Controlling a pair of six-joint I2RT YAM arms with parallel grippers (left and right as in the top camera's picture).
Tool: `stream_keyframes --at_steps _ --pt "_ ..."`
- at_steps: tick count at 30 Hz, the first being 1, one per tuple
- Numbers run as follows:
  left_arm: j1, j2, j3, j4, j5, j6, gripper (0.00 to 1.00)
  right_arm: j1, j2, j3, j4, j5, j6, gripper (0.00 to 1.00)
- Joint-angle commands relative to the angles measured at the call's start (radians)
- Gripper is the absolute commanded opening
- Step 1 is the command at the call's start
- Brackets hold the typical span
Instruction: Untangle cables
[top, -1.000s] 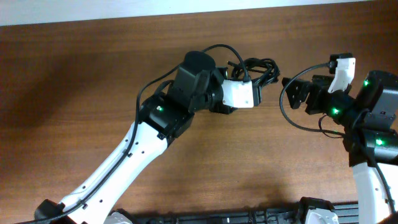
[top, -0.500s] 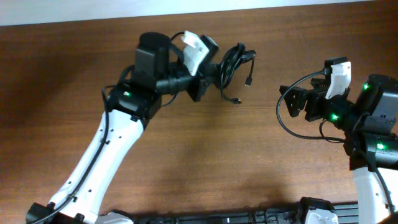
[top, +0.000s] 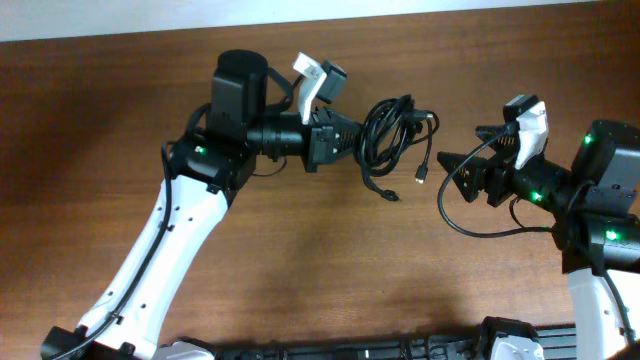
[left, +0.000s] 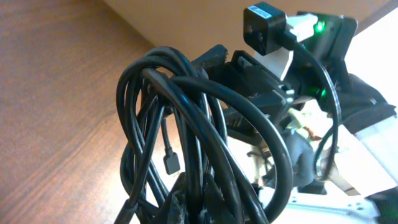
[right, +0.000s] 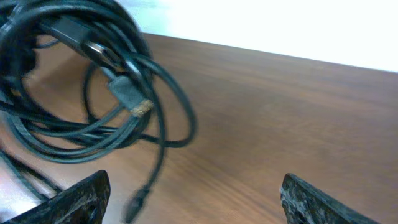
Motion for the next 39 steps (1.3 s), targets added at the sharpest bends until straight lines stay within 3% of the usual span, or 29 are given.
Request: stream_keyframes --at_steps 1,13,20,32,39 --pt "0.03 -0.033 0.01 0.008 0.053 -0.08 0.0 -0.005 -0.01 0.014 0.021 0.137 -0.044 0.86" --pt "0.024 -0.033 0.01 0.009 0.17 -0.08 0.0 -0.004 -0.003 0.014 0.097 0.154 0.017 0.9" --pt "-0.024 -0.032 0.01 0.066 0.171 -0.079 0.0 -0.004 0.027 0.014 0.132 -0.031 0.039 0.91" --pt "-0.032 -0.033 0.01 0.092 0.202 -0.08 0.0 -0.004 0.038 0.014 0.134 0.022 0.047 0.91" --pt "-0.09 -0.033 0.01 0.092 0.224 -0.08 0.0 -0.004 0.063 0.014 0.235 0.039 0.061 0.91"
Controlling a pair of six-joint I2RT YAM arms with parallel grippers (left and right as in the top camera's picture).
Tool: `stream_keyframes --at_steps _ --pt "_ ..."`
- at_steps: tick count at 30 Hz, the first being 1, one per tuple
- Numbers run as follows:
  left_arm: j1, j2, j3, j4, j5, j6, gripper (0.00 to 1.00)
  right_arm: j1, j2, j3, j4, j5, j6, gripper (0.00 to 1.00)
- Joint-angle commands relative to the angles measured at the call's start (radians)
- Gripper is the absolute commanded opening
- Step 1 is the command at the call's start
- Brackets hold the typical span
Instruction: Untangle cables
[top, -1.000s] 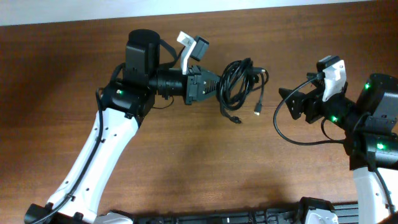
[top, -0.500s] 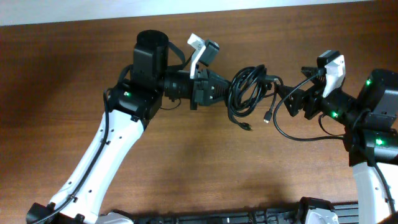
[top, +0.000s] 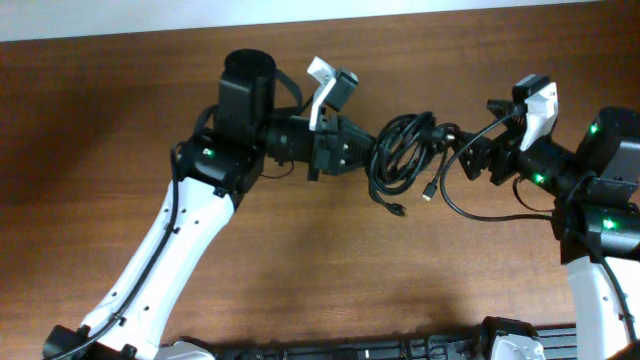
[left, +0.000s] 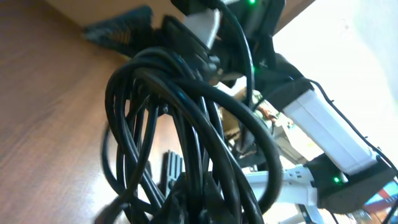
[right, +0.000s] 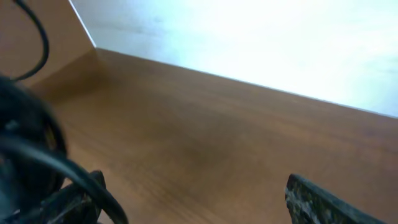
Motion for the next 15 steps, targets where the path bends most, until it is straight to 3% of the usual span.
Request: stream_keyframes --at_steps 1,6,15 --pt "-0.048 -0.033 0.01 0.01 0.043 -0.006 0.0 -0.005 0.022 0.014 0.036 0.013 0.01 0.91" --pt "-0.062 -0.033 0.01 0.01 0.043 -0.006 0.0 -0.005 0.055 0.014 0.043 0.042 0.015 0.91" --pt "-0.062 -0.033 0.01 0.045 0.073 -0.006 0.0 -0.005 0.077 0.014 0.037 0.263 0.18 0.91"
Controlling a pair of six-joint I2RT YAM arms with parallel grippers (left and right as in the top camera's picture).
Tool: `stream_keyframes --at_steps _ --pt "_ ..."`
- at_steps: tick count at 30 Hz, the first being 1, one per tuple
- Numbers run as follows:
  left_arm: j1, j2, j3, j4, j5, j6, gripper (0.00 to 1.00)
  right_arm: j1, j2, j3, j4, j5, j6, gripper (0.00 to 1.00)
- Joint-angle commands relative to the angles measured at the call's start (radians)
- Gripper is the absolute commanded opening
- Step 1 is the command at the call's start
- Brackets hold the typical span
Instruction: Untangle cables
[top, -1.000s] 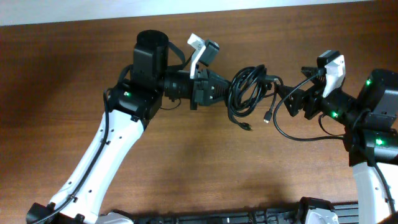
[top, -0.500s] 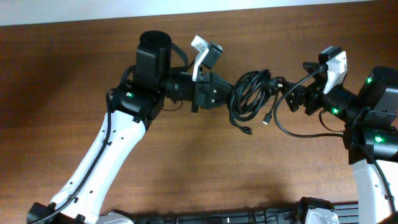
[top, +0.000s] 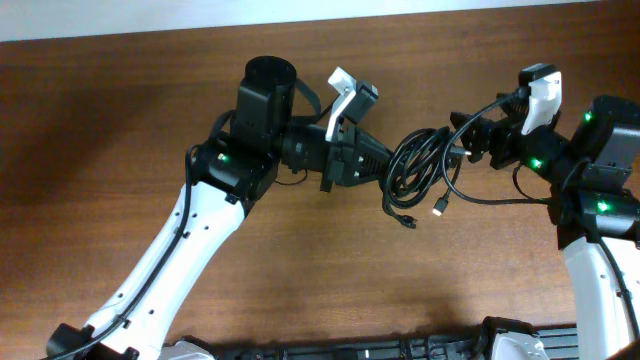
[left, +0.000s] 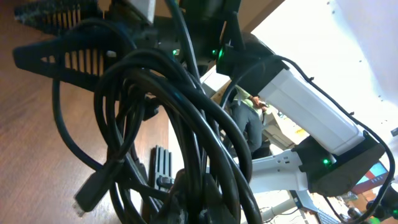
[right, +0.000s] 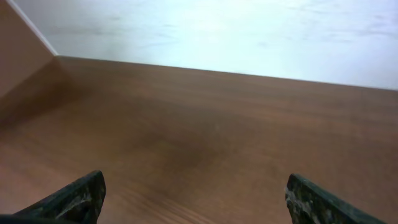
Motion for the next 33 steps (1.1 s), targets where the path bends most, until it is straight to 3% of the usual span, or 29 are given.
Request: stream_keyframes --at_steps 1,13,28,33 --pt "0.0 -0.035 0.01 0.037 0.067 -0.006 0.0 -0.005 0.006 0.014 -0.005 0.139 0.089 0.91" --pt "0.072 -0.068 0.01 0.047 0.066 -0.006 0.0 -0.006 0.007 0.014 -0.102 0.286 0.169 0.92" --pt "0.217 -0.109 0.01 0.047 0.007 0.002 0.0 -0.006 0.006 0.014 -0.198 0.279 0.169 0.92" --pt "0.216 -0.109 0.01 0.046 -0.032 0.05 0.0 -0.006 0.002 0.014 -0.196 0.151 0.163 0.94"
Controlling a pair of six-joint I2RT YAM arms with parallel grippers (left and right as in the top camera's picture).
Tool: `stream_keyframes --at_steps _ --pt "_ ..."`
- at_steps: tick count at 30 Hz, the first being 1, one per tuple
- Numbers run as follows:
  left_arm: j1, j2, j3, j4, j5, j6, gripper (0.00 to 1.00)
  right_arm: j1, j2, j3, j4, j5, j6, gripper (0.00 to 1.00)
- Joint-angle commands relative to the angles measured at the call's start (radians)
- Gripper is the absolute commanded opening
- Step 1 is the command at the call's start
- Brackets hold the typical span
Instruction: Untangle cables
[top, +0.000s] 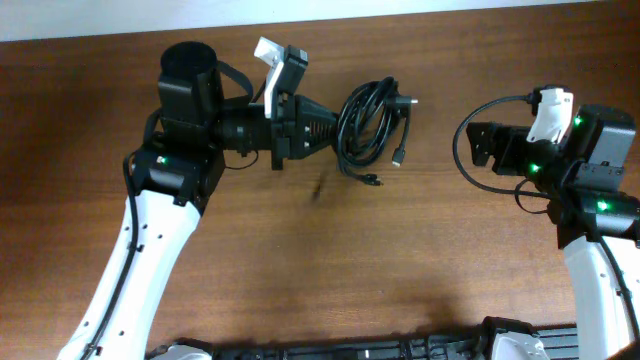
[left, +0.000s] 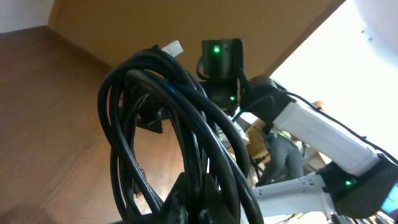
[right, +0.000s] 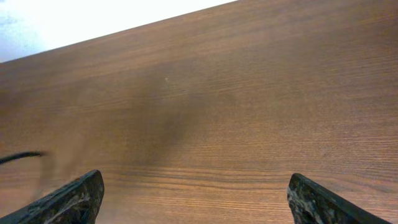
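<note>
A tangled bundle of black cables (top: 368, 120) hangs from my left gripper (top: 335, 128), above the table's far middle. Plug ends (top: 397, 157) dangle from its right side. In the left wrist view the looped cables (left: 174, 124) fill the frame, and the left gripper (left: 202, 202) is shut on their lower strands. My right gripper (top: 478, 147) is at the right, well apart from the bundle and pointing toward it. In the right wrist view its fingertips (right: 78, 198) stand wide apart, with only bare wood between them, so the right gripper (right: 196, 202) is open and holds nothing.
The brown wooden table (top: 330, 260) spans the view, its far edge along the top. A thin black wire (top: 462, 150) loops out from the right arm's own body. The right arm (left: 311, 134) shows behind the bundle in the left wrist view.
My left arm has moved left and toward the far edge with the bundle. The right gripper, which was up against the bundle, now stands clear of it, open and holding nothing.
At first my left gripper held the bundle near the middle, with the right gripper open a little way off. Then the two had closed in until the right fingers were at the bundle. Now they are apart, with the whole bundle in my left gripper.
</note>
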Motion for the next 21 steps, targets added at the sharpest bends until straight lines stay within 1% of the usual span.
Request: stream_keyframes --at_steps 1,3,4,9,10,12,14,15,18,20,21 --pt "0.002 -0.023 0.01 0.005 -0.026 0.074 0.0 -0.006 -0.002 0.014 0.019 -0.142 0.0 0.94" --pt "0.002 -0.023 0.01 0.002 -0.026 0.134 0.0 -0.006 -0.012 0.014 0.05 -0.254 0.0 0.94" --pt "0.002 -0.023 0.01 -0.001 -0.026 0.205 0.0 -0.006 -0.019 0.014 0.067 -0.322 0.0 0.94" --pt "-0.02 -0.023 0.01 -0.008 -0.027 0.384 0.0 -0.006 -0.055 0.014 0.099 -0.509 0.001 0.93" --pt "-0.036 -0.023 0.01 -0.031 -0.055 0.457 0.0 -0.006 -0.07 0.014 0.102 -0.543 0.001 0.94" --pt "-0.061 -0.023 0.01 -0.075 -0.146 0.515 0.0 -0.006 -0.087 0.014 0.104 -0.58 0.008 0.94" --pt "-0.092 -0.023 0.01 -0.117 -0.262 0.556 0.0 -0.006 -0.102 0.014 0.103 -0.618 0.008 0.94" --pt "-0.114 -0.023 0.01 -0.134 -0.326 0.576 0.0 -0.006 -0.111 0.014 0.103 -0.64 0.013 0.97" --pt "-0.164 -0.023 0.01 -0.148 -0.449 0.612 0.0 -0.006 -0.129 0.014 0.104 -0.65 0.054 0.98" --pt "-0.197 -0.023 0.01 -0.154 -0.521 0.639 0.0 -0.006 -0.131 0.014 0.108 -0.65 0.097 0.98" --pt "-0.219 -0.023 0.01 -0.161 -0.582 0.658 0.0 -0.006 -0.13 0.014 0.111 -0.65 0.133 0.98"
